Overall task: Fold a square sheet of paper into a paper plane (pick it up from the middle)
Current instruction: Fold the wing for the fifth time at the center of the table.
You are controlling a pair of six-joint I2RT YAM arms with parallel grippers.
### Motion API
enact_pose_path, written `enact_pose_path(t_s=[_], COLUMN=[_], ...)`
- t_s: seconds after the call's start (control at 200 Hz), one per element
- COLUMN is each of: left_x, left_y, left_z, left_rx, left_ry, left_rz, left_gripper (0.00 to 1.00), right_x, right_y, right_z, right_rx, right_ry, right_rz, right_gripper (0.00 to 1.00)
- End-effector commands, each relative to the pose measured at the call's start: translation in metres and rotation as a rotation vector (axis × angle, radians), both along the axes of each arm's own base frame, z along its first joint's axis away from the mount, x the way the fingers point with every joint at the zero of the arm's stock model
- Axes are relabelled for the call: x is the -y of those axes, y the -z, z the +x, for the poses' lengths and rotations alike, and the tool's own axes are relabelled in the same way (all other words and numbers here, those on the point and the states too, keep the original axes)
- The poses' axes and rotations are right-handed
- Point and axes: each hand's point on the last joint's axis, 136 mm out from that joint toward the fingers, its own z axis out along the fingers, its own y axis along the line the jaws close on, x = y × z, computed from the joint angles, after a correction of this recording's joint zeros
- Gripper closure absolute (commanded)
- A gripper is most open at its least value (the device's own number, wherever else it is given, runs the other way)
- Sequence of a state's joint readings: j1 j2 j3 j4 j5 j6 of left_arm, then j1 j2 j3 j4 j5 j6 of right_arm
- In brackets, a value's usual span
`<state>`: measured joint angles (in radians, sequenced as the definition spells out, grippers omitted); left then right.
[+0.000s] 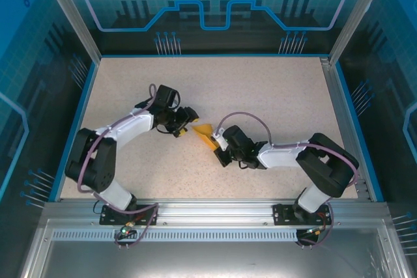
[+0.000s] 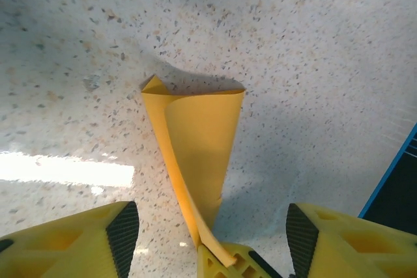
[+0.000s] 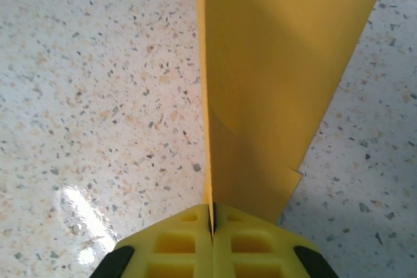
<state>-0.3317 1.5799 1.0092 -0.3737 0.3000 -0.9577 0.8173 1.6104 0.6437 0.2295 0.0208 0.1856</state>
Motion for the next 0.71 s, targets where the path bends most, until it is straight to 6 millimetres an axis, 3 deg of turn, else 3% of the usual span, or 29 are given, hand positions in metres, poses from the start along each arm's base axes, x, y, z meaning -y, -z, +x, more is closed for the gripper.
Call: enact_pose_path(t_s=[0.0, 0.28, 0.7], left_x=[-0.021, -0.02, -0.001], left_y=[0.007, 0.007, 0.011], left_z=[-0.016, -0.026, -0.031], left_rx=[-0.021, -0.025, -0.035], left_ry=[-0.023, -0.016, 0.051], left_rz=[0.085, 0.068, 0.052], left_gripper=[0.35, 0.34, 0.34], right_x=[-0.008, -0.007, -0.01], right_y=[-0.003, 0.001, 0.016], right_z=[-0.003, 0.002, -0.004], right_rx=[-0.099, -0.182, -0.306], right_ry=[0.005, 0.04, 0.064], right_rz=[0.11, 0.186, 0.22], right_gripper=[1.0, 0.98, 0.96])
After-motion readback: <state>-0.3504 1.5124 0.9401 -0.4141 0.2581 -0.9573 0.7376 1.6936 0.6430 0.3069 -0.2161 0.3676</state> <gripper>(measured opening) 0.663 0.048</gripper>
